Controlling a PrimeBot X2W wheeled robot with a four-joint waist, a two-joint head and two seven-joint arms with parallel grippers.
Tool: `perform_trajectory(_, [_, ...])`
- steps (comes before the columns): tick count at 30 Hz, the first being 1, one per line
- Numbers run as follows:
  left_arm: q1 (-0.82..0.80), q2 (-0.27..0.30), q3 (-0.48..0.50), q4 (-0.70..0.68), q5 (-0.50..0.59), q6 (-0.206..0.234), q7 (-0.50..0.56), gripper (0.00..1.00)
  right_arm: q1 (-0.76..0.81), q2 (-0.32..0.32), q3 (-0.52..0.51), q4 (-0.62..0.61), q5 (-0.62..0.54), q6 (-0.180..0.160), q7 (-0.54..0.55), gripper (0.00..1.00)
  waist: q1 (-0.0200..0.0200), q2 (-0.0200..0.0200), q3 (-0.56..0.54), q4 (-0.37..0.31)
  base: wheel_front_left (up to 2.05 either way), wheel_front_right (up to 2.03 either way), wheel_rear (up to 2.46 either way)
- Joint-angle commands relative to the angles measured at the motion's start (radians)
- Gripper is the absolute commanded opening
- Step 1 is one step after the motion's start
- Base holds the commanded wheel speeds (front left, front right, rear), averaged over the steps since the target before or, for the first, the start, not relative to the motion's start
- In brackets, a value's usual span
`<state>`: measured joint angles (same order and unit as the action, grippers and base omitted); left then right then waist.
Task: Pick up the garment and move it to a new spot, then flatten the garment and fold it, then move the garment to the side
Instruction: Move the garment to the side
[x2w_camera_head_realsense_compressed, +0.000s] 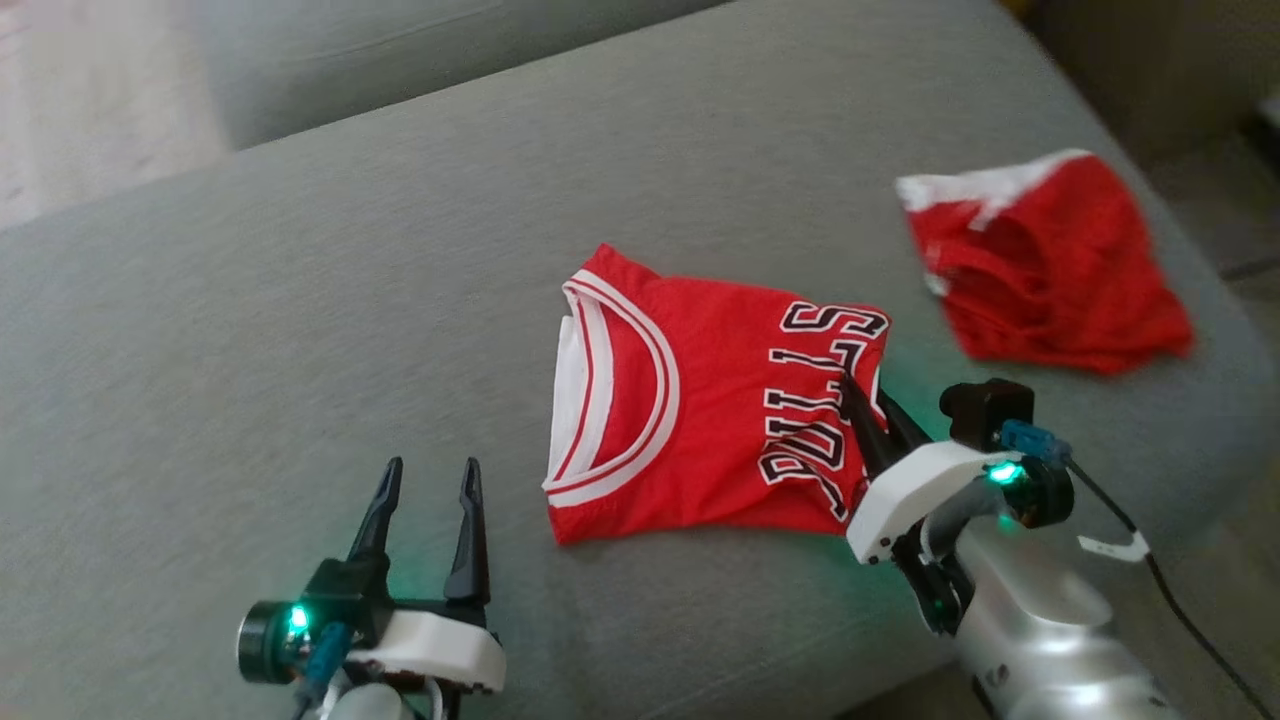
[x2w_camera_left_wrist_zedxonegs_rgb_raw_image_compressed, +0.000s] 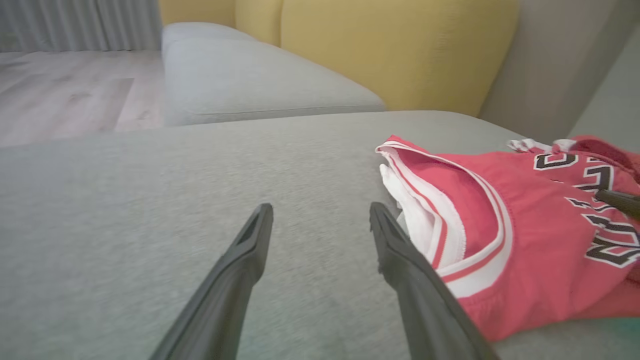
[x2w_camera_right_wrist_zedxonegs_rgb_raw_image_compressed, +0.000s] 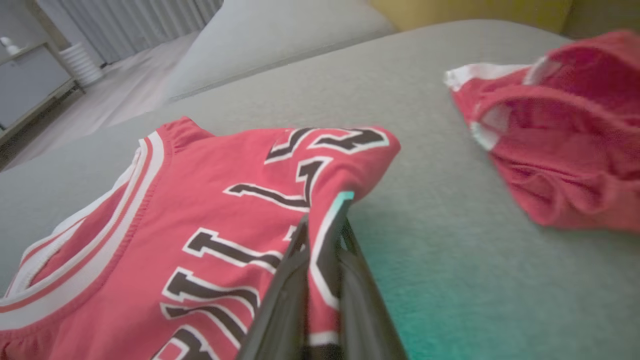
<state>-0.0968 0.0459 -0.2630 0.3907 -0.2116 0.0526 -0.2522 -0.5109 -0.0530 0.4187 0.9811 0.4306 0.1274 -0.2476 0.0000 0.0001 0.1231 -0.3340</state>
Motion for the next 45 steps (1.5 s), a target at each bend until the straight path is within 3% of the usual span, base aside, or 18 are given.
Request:
perform_trajectory(1, [-0.039, 0.004, 0.02, -0.02, 0.002, 0.002, -0.01, 1.0, 0.004, 0.003, 0.011, -0.031, -0.011, 0.003, -0.014, 0.0, 0.0, -0.0001, 0.001, -0.09, 0.0, 0.0, 0.0])
perform_trajectory(8, [-0.042, 0.004, 0.018, -0.007, 0.012, -0.013, -0.01, 1.0, -0.079, -0.03, -0.045, -0.039, -0.091, 0.003, -0.014, 0.0, 0.0, -0.0001, 0.027, -0.09, 0.0, 0.0, 0.0])
perform_trajectory(12, [-0.043, 0.004, 0.019, 0.0, 0.021, -0.019, -0.01, 1.0, -0.156, -0.099, -0.09, -0.034, -0.143, 0.003, -0.007, 0.0, 0.0, -0.0001, 0.039, -0.071, 0.0, 0.0, 0.0])
perform_trajectory(20, [-0.069, 0.004, 0.021, 0.007, 0.035, -0.023, -0.01, 1.0, -0.321, -0.321, -0.255, 0.062, -0.3, 0.003, 0.043, 0.0, 0.0, -0.0001, 0.084, 0.017, 0.0, 0.0, 0.0])
perform_trajectory(21, [-0.071, 0.004, 0.024, 0.006, 0.037, -0.021, -0.01, 1.0, -0.333, -0.343, -0.281, 0.079, -0.328, 0.003, 0.043, 0.31, 0.0, -0.0001, 0.088, 0.025, 0.0, 0.0, 0.0])
perform_trajectory(22, [-0.073, 0.004, 0.026, 0.006, 0.037, -0.02, -0.01, 1.0, -0.343, -0.362, -0.308, 0.097, -0.358, 0.003, 0.045, 1.0, 0.0, -0.0001, 0.093, 0.035, 0.0, 0.0, 0.0])
perform_trajectory(25, [-0.077, 0.004, 0.034, 0.005, 0.042, -0.015, -0.01, 1.0, -0.367, -0.382, -0.388, 0.115, -0.439, 0.003, 0.028, 1.0, 0.0, -0.0001, 0.103, 0.055, 0.0, 0.0, 0.0])
perform_trajectory(29, [-0.075, 0.004, 0.054, -0.001, 0.044, -0.005, -0.01, 1.0, -0.356, -0.292, -0.478, 0.064, -0.494, 0.003, -0.007, 1.0, 0.0, -0.0001, 0.1, 0.078, 0.0, 0.0, 0.0])
perform_trajectory(36, [-0.058, 0.004, 0.086, -0.013, 0.059, 0.016, -0.01, 1.0, -0.192, -0.076, -0.485, -0.181, -0.477, 0.003, -0.014, 1.0, 0.0, -0.0001, 0.07, 0.151, 0.0, 0.0, 0.0])
perform_trajectory(40, [-0.044, 0.004, 0.103, -0.023, 0.053, 0.031, -0.01, 1.0, -0.059, -0.02, -0.478, -0.281, -0.442, 0.003, -0.014, 1.0, 0.0, -0.0001, 0.048, 0.216, 0.0, 0.0, 0.0])
perform_trajectory(45, [-0.026, 0.004, 0.125, -0.037, 0.046, 0.046, -0.01, 1.0, 0.081, 0.001, -0.473, -0.346, -0.385, 0.003, -0.014, 1.0, 0.0, -0.0001, 0.018, 0.293, 0.0, 0.0, 0.0])
